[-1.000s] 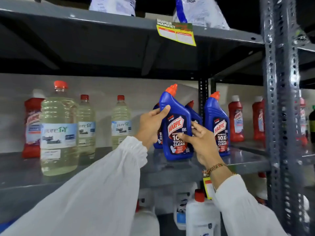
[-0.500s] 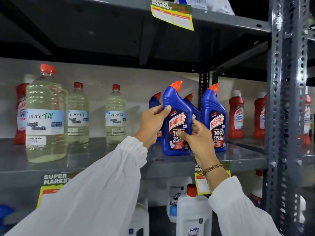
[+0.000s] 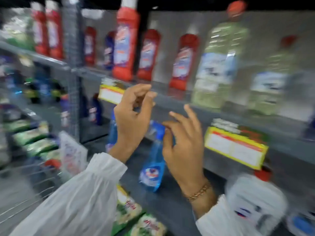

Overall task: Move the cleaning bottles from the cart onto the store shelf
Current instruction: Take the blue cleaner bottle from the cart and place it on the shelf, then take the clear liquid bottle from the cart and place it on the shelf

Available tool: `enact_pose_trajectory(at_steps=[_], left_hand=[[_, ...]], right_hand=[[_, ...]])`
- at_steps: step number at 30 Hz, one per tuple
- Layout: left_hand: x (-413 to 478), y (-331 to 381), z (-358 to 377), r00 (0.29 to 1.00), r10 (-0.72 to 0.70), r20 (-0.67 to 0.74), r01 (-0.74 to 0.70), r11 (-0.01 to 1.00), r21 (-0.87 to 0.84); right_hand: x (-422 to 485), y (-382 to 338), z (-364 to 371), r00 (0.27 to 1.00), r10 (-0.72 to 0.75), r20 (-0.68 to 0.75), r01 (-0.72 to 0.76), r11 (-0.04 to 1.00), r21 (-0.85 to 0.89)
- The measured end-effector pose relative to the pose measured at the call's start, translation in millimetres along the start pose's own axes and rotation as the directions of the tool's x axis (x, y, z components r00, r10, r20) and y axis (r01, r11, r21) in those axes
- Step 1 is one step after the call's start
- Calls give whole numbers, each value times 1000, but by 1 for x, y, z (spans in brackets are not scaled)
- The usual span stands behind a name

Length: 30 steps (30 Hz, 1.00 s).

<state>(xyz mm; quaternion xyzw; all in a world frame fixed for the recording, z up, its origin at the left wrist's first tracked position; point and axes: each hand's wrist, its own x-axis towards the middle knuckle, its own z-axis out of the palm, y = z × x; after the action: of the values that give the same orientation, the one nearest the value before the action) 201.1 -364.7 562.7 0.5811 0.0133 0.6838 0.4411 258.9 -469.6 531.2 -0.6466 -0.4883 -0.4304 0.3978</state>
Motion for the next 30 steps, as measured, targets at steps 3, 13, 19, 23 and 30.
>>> enact_pose_trajectory(at_steps=[3, 13, 19, 23, 30], left_hand=[[-1, -59, -124, 982, -130, -138, 158, 965, 209], [-130, -256, -512, 400, -678, -617, 887, 116, 448], [-222, -299, -605, -122, -694, -710, 867, -422, 264], [-245, -309, -624, -257, -567, -783, 816, -561, 139], [-251, -323, -627, -287, -606, -742, 790, -588, 174]], right_hand=[[-40, -63, 110, 962, -62, 268, -3, 972, 234], [-218, -235, 404, -201, -335, 921, -237, 928, 286], [-333, -275, 492, -636, -195, 747, -175, 979, 106], [-411, -289, 506, -738, -151, 657, -278, 956, -92], [-466, -316, 488, -706, 50, 706, -466, 718, -517]])
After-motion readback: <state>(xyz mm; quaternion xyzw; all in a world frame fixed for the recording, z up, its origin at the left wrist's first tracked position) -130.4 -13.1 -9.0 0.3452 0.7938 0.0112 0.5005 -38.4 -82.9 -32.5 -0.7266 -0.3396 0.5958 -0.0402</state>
